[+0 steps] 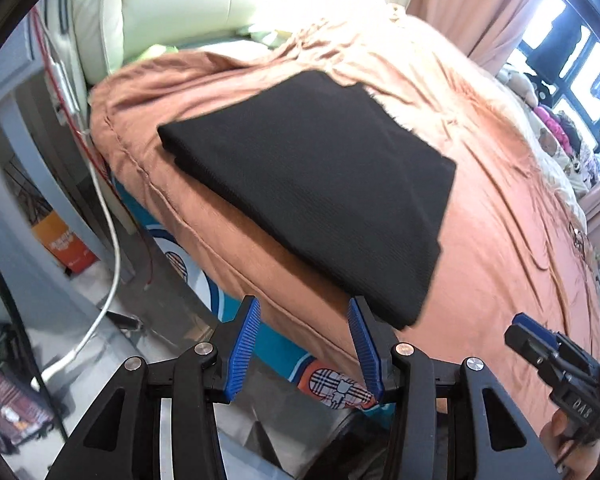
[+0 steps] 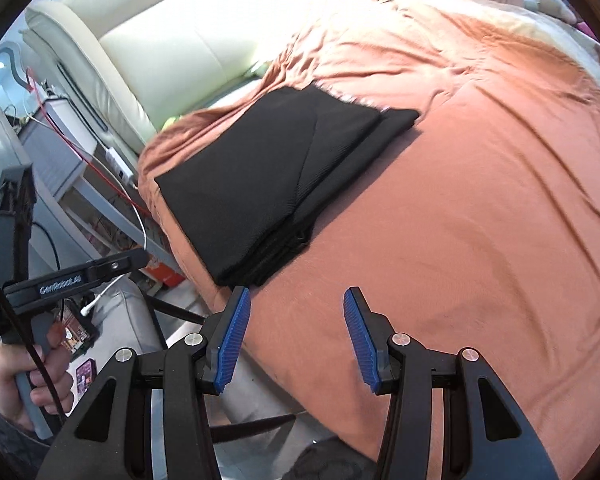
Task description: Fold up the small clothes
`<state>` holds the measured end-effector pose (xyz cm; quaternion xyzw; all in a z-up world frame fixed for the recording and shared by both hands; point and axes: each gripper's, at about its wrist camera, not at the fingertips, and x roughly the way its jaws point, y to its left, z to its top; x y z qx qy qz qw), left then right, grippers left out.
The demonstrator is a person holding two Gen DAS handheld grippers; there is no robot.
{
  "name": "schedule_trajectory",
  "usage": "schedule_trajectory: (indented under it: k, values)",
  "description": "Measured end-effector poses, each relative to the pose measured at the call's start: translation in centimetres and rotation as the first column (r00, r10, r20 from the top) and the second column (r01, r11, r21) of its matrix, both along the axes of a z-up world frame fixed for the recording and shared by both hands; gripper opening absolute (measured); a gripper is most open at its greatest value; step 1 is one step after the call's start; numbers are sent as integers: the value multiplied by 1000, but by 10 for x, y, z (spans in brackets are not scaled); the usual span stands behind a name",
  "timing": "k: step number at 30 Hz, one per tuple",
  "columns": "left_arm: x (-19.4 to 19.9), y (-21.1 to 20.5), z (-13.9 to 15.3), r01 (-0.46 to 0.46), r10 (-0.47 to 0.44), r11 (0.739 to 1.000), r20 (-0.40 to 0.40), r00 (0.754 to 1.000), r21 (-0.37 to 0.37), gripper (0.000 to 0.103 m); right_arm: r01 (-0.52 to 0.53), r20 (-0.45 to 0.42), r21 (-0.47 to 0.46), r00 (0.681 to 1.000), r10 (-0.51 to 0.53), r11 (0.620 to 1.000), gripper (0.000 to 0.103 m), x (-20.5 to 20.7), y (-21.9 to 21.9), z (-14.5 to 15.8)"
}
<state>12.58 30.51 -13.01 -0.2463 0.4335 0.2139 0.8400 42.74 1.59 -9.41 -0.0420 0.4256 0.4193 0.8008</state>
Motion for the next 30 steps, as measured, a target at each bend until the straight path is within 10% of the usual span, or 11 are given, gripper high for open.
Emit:
schedule_trajectory:
  k: [13,30]
  values:
    - [-56,-74,54,64,-72,996,135,988,64,49,111,93,69,989,-118,991,51,-77,-98,53]
    - [-107,-183,110,198,-256,955,281,925,220,102,174,208,166,956,-207,971,88,-185,-205,101]
